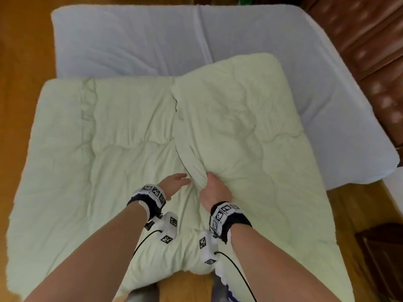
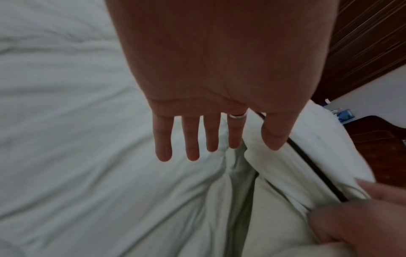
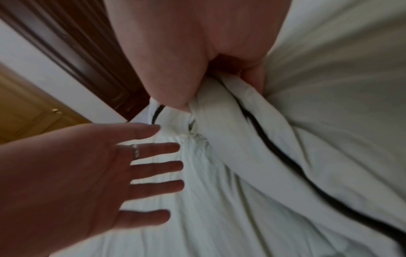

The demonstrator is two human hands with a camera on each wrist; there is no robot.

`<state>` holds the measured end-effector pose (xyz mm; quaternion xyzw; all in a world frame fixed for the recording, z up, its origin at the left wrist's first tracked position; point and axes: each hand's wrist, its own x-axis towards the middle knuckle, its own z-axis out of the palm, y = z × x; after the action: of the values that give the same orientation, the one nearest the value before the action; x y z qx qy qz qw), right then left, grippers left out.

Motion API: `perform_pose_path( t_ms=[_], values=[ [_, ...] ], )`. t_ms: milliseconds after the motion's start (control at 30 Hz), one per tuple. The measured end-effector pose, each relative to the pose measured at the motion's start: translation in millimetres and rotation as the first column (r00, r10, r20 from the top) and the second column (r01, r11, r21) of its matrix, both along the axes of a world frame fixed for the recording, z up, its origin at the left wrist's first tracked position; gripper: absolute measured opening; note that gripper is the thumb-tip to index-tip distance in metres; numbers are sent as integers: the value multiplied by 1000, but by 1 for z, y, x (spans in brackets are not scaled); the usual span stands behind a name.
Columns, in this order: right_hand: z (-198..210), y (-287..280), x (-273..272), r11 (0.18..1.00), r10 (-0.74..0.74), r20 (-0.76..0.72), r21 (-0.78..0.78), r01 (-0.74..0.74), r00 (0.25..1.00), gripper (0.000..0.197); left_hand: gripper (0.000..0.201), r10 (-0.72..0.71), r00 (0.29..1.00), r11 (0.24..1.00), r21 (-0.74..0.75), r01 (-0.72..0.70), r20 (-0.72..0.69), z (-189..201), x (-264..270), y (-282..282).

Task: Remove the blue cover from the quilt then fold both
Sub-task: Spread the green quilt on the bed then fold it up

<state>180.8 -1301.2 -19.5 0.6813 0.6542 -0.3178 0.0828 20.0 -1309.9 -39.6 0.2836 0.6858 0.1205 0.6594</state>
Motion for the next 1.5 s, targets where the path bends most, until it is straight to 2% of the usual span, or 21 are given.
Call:
perform_pose_path(
  t_ms=[133,267,367,467,533,667,733,767,833,867,967,1033,1100,1200,1300,1333,1400,1500],
  values=[
    [-12,13,-34,970,-242,-16,27,242,970,34,52,89,996,996,-14,-89,20,-15,-49,-29],
    [-13,41,-24,957,-277,-21,79,278,961,34,52,119,993,993,-9,-119,18,-31,-51,-42],
    [-27,49,-1,948,-313,-54,40,316,948,29,58,112,993,994,9,-112,20,-40,-29,-43],
    [-52,51,25,962,-273,-112,-34,271,955,32,75,117,991,993,13,-118,59,-51,14,-38],
    [-66,54,47,974,-222,-160,-72,213,962,38,92,199,973,980,-11,-199,119,-59,49,-27],
    [-83,62,108,967,-122,-234,-249,62,965,34,117,545,809,838,-106,-536,221,-73,102,30],
    [-83,72,138,951,-94,-287,-308,1,953,37,112,613,763,788,-93,-609,203,-67,126,69],
    [-80,78,153,950,-90,-318,-313,-15,944,38,91,600,778,796,-41,-604,183,-61,141,89],
    [-70,93,178,952,-98,-402,-305,-32,910,38,36,496,866,853,148,-500,64,-38,176,126],
    [-61,100,191,956,-102,-443,-292,-36,891,37,27,424,905,876,241,-418,28,-24,194,143],
    [-35,118,229,975,-145,-515,-222,32,845,33,27,124,991,885,448,-130,45,25,248,187],
    [-24,126,248,971,-204,-523,-212,106,827,30,33,-53,998,873,487,30,35,47,268,201],
    [-21,134,247,970,-195,-504,-228,88,842,28,29,-58,997,886,464,24,58,48,262,203],
    [-34,139,205,970,-91,-477,-242,-31,874,33,53,239,971,909,344,-234,27,14,209,197],
    [-60,142,159,965,26,-443,-223,-138,896,28,78,502,864,862,63,-503,30,-29,155,181],
    [-67,141,150,964,25,-438,-229,-139,898,26,75,517,855,856,-28,-517,39,-41,145,171],
    [-81,134,137,968,18,-376,-226,-111,926,29,63,413,911,903,-136,-408,5,-61,135,145],
    [-96,112,138,984,-116,-337,-169,61,934,18,73,189,982,962,-204,-184,5,-85,135,100]
  ],
)
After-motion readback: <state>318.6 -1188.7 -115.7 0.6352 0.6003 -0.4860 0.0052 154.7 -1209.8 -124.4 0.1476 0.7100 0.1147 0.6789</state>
